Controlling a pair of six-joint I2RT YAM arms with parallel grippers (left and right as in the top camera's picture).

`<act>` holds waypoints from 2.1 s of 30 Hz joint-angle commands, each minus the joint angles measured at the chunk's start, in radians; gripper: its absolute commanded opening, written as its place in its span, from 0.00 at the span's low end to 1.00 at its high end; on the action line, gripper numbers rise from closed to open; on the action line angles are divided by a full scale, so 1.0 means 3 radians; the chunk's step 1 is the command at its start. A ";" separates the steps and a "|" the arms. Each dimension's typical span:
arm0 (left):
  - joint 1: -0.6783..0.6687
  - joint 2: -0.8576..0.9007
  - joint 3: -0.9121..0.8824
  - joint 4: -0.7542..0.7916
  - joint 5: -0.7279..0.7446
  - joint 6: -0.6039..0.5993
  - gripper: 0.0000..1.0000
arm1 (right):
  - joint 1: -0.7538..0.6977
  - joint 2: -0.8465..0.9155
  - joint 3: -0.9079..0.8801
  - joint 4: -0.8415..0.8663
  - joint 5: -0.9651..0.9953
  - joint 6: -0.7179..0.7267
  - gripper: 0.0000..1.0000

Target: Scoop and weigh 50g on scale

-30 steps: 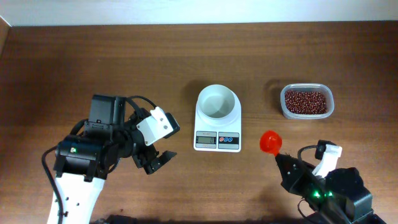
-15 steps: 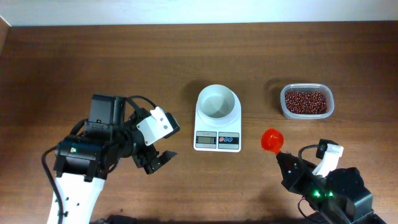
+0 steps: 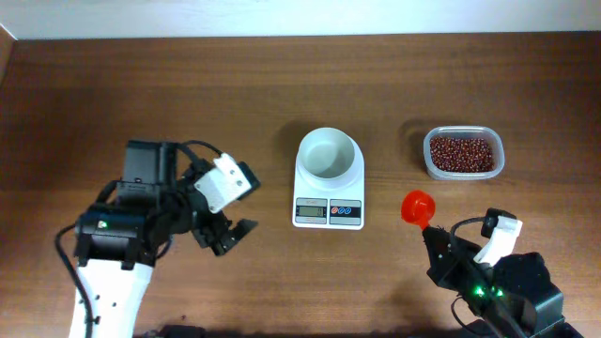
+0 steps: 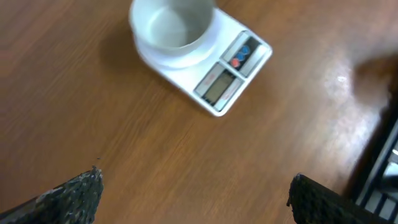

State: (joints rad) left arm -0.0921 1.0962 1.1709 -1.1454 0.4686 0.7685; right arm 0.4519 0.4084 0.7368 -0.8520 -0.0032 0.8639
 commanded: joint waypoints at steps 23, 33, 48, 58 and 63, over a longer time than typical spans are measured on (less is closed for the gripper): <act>0.0164 0.0014 0.0024 -0.0151 0.0220 0.0163 0.99 | -0.0024 -0.0010 0.0048 0.0011 0.0038 -0.0071 0.04; 0.0164 0.0014 0.0024 -0.0153 0.0220 0.0163 0.99 | -0.0024 -0.0010 0.0048 -0.0013 0.0014 -0.0072 0.04; 0.0164 0.0014 0.0024 -0.0151 0.0220 0.0163 0.99 | -0.0024 -0.0010 0.0048 0.0107 0.0055 -0.1177 0.04; 0.0164 0.0014 0.0024 -0.0153 0.0220 0.0163 0.99 | -0.0028 0.0815 0.0523 0.0057 0.0591 -0.2010 0.04; 0.0164 0.0014 0.0024 -0.0151 0.0220 0.0163 0.99 | -0.0028 0.1984 0.1710 -0.0666 0.1209 -0.2258 0.04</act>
State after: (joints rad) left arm -0.0490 1.1007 1.1706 -1.1885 0.5175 0.8009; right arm 0.4500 0.8940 1.0958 -0.9802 0.2043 0.2298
